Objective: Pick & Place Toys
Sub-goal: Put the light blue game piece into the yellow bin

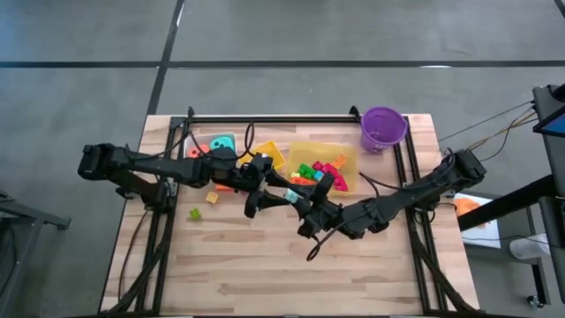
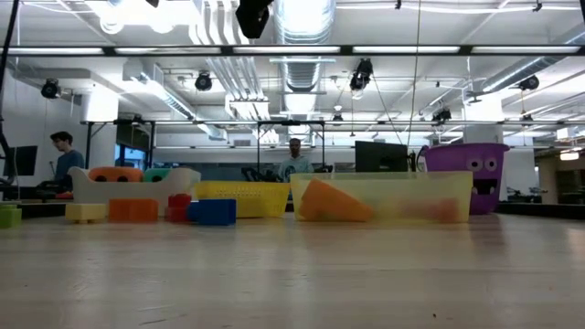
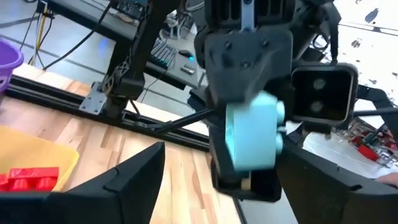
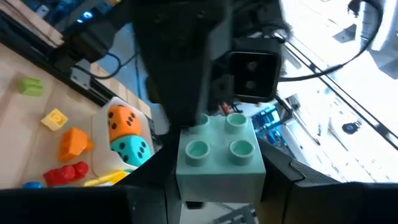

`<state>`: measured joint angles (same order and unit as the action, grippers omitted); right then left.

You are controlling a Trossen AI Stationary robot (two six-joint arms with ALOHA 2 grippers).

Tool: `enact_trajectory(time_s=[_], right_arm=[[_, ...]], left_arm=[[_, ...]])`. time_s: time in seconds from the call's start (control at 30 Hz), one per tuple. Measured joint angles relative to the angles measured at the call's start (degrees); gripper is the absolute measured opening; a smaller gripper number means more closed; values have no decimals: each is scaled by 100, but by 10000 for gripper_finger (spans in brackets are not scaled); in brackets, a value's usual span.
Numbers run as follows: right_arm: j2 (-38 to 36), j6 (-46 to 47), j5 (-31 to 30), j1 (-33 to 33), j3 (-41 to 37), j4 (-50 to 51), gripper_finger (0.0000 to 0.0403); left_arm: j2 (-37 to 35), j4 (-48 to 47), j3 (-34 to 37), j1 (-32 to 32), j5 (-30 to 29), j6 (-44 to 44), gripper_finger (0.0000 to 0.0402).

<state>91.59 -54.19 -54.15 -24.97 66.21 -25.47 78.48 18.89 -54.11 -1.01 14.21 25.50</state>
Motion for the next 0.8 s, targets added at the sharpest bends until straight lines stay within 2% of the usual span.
enact_trajectory(time_s=[0.1,0.23,0.33,0.43,0.53,0.67,0.8], right_arm=[[-27,-21,-167,7,0,-8,128],[-31,134,-306,76,0,354,128],[-109,731,-326,237,-2,1065,128],[-271,1774,-221,538,-4,2138,128],[-500,3165,506,1019,-6,3395,128],[-696,4577,2166,1868,-38,4559,128],[-678,5181,2694,2660,-230,5193,128]], left_arm=[[-19,-146,0,3,6,0,298],[-141,-928,1,23,1,110,298],[-320,-1771,2,36,-177,327,298],[-602,-2433,2,36,-621,348,299],[-913,-2939,2,36,-1069,345,299],[-1176,-3762,2,36,-1706,479,299],[-1218,-4689,2,55,-2295,605,299]])
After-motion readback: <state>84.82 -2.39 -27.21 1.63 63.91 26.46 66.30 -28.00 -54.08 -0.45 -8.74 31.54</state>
